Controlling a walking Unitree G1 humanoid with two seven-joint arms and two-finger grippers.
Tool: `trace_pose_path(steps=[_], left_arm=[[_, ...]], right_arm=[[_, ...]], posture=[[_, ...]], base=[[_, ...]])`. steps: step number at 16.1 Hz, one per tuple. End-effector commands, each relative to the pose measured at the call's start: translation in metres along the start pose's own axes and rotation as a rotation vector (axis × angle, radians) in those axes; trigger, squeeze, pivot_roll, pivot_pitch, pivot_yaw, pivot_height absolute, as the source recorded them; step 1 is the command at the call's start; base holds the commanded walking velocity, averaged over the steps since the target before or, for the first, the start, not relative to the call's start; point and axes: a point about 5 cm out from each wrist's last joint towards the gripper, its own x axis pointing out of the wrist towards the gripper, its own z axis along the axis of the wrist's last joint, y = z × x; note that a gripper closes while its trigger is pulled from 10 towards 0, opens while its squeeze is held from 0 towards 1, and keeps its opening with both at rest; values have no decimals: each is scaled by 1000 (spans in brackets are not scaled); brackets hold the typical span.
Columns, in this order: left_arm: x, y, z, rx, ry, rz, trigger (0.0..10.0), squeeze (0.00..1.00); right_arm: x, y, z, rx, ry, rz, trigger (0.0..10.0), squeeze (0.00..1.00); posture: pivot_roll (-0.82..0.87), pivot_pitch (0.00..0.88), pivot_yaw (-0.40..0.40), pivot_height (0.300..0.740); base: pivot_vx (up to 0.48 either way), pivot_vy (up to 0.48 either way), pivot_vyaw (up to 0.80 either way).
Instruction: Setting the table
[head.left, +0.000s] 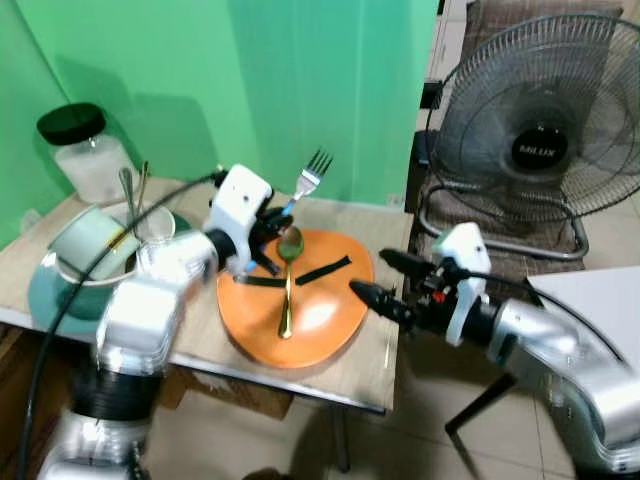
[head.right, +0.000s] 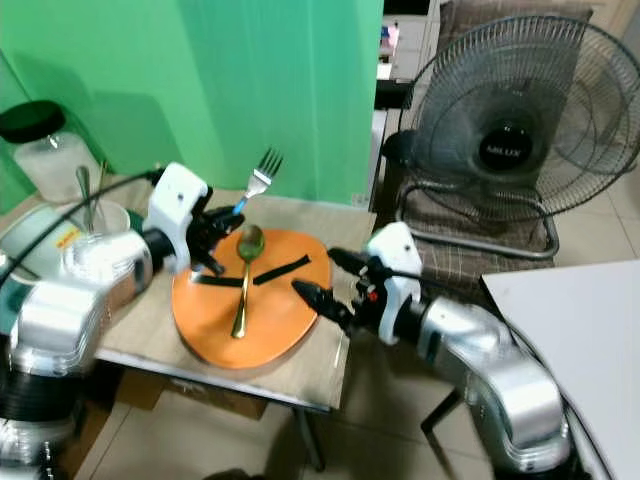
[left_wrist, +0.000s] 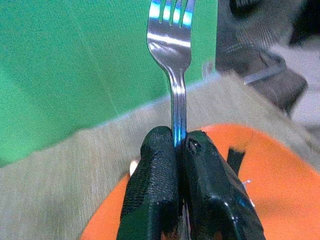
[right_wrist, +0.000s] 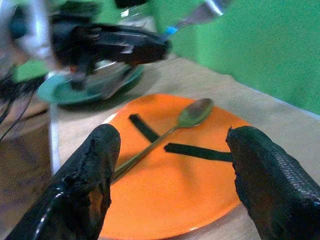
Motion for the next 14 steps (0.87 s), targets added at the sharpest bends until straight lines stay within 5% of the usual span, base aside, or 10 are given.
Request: trace_pose_path(steps=[1,3,4,6,11,12,13,14], left_arm=[[-10,-3,15,16,-106,40,2667,0],[-22,-16,15,-25,-150,92,10000,0],[-25,-19,13,-21,-156,99,10000,0],[-39,-30,-5,-142,-154,183,10000,0],[-47,-25,0,-174,-170,387,10000,0],[-50,-22,2,-222,-243,456,10000,0],[-51,-24,1,-262,-266,483,10000,106],[-51,-24,0,-261,-270,491,10000,90]], right_arm=[[-4,-2,4,17,-38,-107,10000,0],[-7,3,4,56,-82,-206,10000,0],[-7,3,5,57,-94,-237,10000,0],[-10,-5,17,60,-198,-430,10000,0],[-15,-6,15,35,-151,-460,10000,0],[-16,-6,14,52,-155,-464,10000,0],[-17,-6,14,57,-152,-471,10000,0],[-17,-6,13,72,-150,-474,10000,0]], posture=[[-57,0,56,740],[-65,0,60,740],[-65,0,60,740],[-72,0,62,740],[-62,0,58,740],[-66,0,57,740],[-65,0,52,740],[-65,0,52,740]], base=[[0,0,-419],[0,0,-750],[0,0,-750],[0,0,-756],[0,0,-759],[0,0,-788],[0,0,-788],[0,0,-800]])
